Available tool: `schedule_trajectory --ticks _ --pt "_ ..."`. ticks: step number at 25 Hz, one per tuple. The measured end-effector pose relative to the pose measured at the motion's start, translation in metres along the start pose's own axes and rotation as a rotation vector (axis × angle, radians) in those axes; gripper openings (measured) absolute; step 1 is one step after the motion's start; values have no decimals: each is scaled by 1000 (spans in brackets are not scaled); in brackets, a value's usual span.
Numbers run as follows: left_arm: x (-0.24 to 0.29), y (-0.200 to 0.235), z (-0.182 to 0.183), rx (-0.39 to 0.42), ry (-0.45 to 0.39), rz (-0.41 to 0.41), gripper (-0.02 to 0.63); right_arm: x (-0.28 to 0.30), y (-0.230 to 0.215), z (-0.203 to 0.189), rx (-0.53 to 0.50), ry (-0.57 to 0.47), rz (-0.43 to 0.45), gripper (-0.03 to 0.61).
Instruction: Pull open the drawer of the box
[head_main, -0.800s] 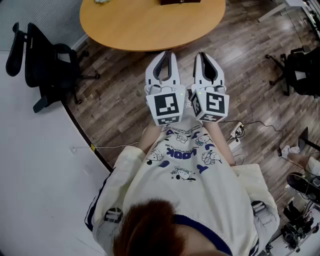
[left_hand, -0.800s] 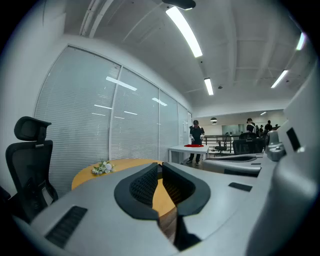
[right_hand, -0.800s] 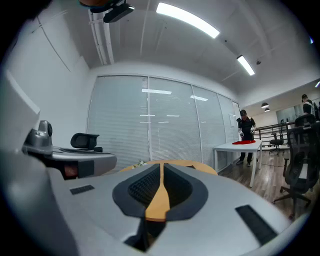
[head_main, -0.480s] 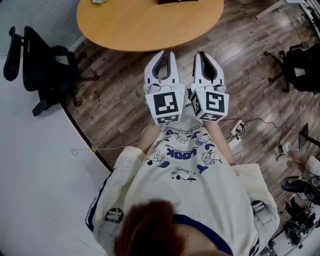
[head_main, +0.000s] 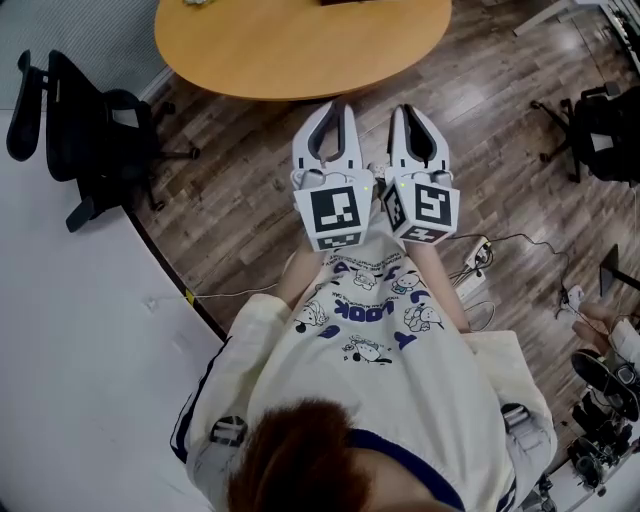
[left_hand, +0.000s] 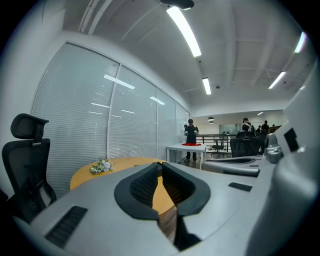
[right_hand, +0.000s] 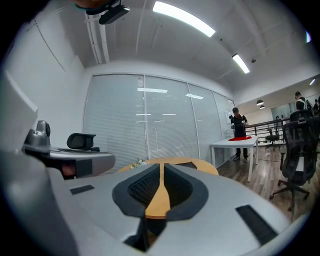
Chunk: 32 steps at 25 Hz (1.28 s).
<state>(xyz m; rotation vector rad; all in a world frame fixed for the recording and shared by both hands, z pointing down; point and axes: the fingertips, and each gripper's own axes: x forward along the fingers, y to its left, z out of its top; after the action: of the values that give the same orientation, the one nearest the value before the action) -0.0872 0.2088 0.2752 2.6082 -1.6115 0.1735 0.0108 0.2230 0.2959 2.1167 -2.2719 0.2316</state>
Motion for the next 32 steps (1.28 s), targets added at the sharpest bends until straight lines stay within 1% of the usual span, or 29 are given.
schedule_trajectory --ticks 7,16,23,32 --pt "8 6 -2 0 12 8 38 10 -2 -3 5 14 1 43" --pt "36 12 -2 -17 18 37 40 42 -15 -6 28 31 18 43" --pt "75 14 -1 -13 26 59 40 79 -30 -5 30 41 50 43" --pt "140 16 3 -7 41 78 38 139 -61 -1 45 54 74 43"
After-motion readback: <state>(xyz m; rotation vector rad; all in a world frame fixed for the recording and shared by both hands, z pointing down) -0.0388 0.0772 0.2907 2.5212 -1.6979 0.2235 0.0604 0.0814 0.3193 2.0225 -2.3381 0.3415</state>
